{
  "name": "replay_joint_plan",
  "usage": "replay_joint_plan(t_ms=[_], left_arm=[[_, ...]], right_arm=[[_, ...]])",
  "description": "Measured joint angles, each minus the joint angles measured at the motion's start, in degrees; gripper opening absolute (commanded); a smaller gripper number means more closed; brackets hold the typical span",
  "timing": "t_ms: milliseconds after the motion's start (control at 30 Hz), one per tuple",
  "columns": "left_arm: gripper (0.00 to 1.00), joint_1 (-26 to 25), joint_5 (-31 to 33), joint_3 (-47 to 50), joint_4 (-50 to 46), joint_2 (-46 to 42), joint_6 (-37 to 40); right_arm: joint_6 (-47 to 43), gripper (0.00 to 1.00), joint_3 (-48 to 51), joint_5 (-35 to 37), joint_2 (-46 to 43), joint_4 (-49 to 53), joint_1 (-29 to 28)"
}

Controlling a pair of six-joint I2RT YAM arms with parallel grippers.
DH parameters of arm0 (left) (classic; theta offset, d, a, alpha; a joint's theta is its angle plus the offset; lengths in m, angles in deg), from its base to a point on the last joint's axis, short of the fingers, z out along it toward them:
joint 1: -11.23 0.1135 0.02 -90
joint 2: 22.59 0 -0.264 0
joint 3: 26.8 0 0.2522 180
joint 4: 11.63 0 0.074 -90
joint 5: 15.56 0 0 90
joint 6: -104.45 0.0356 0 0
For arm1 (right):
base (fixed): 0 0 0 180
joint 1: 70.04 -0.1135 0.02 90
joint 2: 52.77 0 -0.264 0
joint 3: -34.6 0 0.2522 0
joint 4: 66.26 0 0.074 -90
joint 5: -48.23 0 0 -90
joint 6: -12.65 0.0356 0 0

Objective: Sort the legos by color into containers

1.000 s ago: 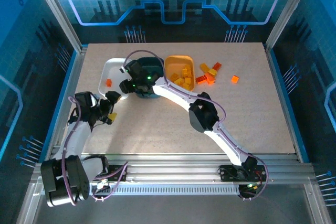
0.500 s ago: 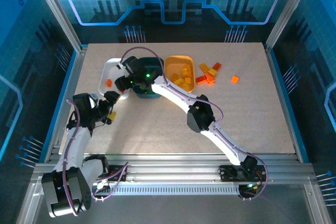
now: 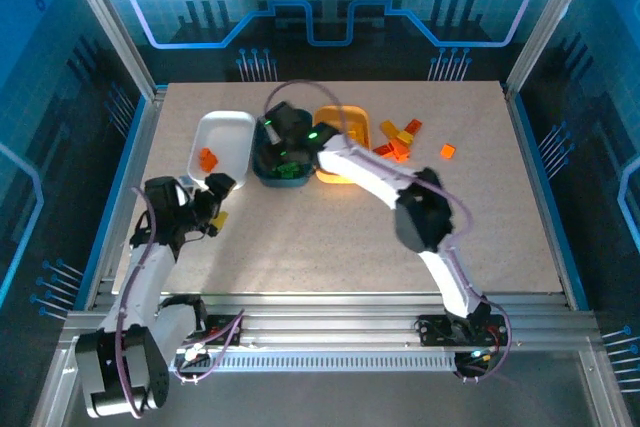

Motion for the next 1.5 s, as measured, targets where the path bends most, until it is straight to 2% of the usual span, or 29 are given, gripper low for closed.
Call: replay_joint_plan(t_ms=[100, 200, 300, 400, 533, 767, 867, 1100, 1200, 1300, 1500], left_arm=[[0.99, -6.03, 1.05, -0.48, 0.90, 3.58, 0.61], [0.99, -11.52, 1.81, -2.89, 1.81, 8.98, 1.60], [0.99, -16.28, 2.19, -6.93, 3.19, 13.99, 3.06], [0.99, -20.46, 2.19, -11.37, 3.91, 17.64, 4.66], [0.99, -23.98, 2.23, -15.28, 4.50, 20.35, 6.29], [0.99, -24.20, 4.59, -16.87, 2.73, 20.48, 8.72], [0.99, -24.20, 5.01, -17.11, 2.60, 20.48, 8.81], [0.99, -24.20, 5.20, -17.18, 2.62, 21.46, 8.79], [0.99, -24.20, 5.20, -17.18, 2.64, 21.46, 8.79], [0.99, -24.20, 5.22, -17.18, 2.60, 21.44, 8.81], [0.99, -23.82, 6.08, -17.18, 2.10, 20.94, 8.83]], right_arm=[[2.01, 0.73, 8.76, 2.51, -9.92, -1.33, 8.33], [3.78, 0.77, 15.19, 4.83, -14.82, -2.84, 18.62], [4.11, 0.77, 19.69, 5.14, -14.51, -2.84, 26.14], [3.04, 0.77, 20.31, 4.09, -10.45, -1.38, 29.51], [1.03, 0.76, 17.92, 2.71, -3.23, 1.09, 30.73], [-0.11, 0.72, 14.69, 1.42, 1.90, 2.93, 32.20], [0.09, 0.66, 13.75, 1.38, 2.05, 4.02, 32.98], [1.40, 0.41, 11.26, -0.74, 4.85, 7.43, 34.18], [1.81, 0.33, 12.87, -1.38, 4.48, 6.75, 34.23], [2.27, 0.29, 15.93, -1.79, 2.45, 5.27, 34.36], [2.95, 0.28, 24.79, -1.79, -5.25, 4.50, 34.34]])
